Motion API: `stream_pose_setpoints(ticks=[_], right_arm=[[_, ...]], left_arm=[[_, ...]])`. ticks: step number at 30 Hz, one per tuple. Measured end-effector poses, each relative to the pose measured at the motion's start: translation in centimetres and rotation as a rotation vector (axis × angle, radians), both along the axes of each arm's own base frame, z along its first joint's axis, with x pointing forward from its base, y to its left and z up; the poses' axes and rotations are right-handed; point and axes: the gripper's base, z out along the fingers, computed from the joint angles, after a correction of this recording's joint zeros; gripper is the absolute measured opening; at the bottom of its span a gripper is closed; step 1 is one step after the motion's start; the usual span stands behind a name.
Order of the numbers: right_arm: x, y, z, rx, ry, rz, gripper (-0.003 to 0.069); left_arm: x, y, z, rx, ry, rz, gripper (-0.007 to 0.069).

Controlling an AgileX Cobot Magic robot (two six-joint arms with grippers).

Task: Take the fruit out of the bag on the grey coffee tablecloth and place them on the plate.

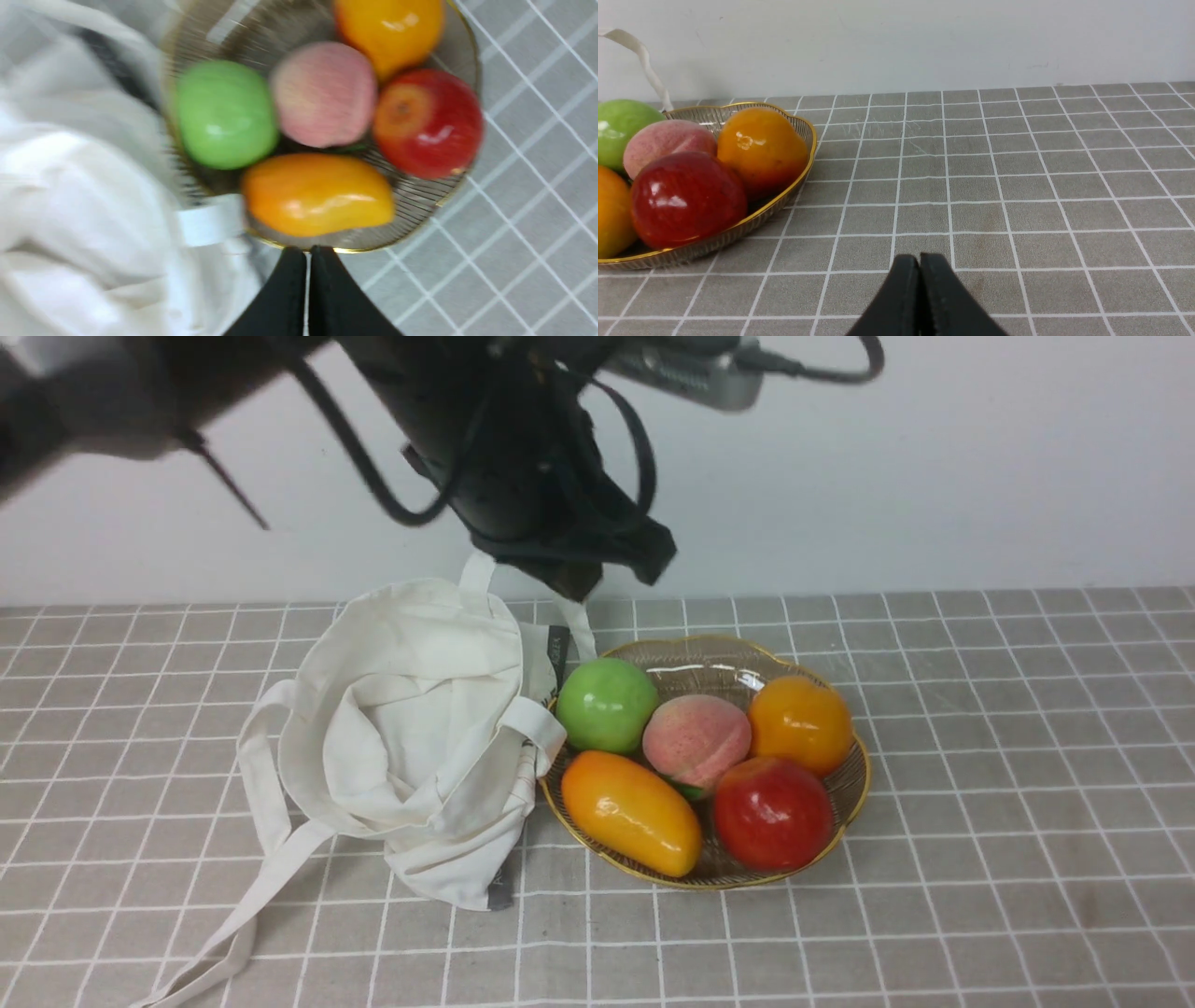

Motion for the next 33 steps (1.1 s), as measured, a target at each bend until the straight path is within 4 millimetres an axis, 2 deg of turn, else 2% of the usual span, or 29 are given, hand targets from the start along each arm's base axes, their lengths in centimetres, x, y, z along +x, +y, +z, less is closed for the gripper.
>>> stream_pose_setpoints(ticks=[3,7,8,10,15,17,19,22,33], right_arm=[[0.0,0.0,0.0,0.000,0.000,0.000,-0.0015],[0.0,0.0,0.0,0.000,0.000,0.000,-0.0015],[0.0,0.0,0.0,0.000,0.000,0.000,-0.0015],[0.0,0.0,0.0,0.000,0.000,0.000,-0.0015],[0.0,0.0,0.0,0.000,0.000,0.000,-0.0015],[0.0,0.0,0.0,0.000,0.000,0.000,-0.0015],[0.0,0.0,0.0,0.000,0.000,0.000,-0.0015],[0.0,0.0,0.0,0.000,0.000,0.000,-0.0015],[0.0,0.0,0.0,0.000,0.000,0.000,-0.0015]], left_arm=[[-3.0,1.9,1.0,-0.016,-0.002,0.015,-0.0008],[-7.1,3.8,-0.3,-0.064,-0.025,-0.001,-0.0008],[-8.3,4.4,-1.2,-0.106,-0.050,-0.004,-0.0008],[-9.5,4.8,-2.3,-0.176,-0.088,-0.003,-0.0008],[-13.0,7.1,-7.9,-0.259,-0.141,0.027,-0.0008],[-13.5,7.4,-8.7,-0.252,-0.134,0.029,-0.0008],[-14.3,8.1,-10.5,-0.217,-0.104,0.029,-0.0008],[-14.6,8.4,-11.7,-0.183,-0.085,0.026,-0.0008],[-14.7,8.6,-12.1,-0.161,-0.086,0.020,-0.0008]])
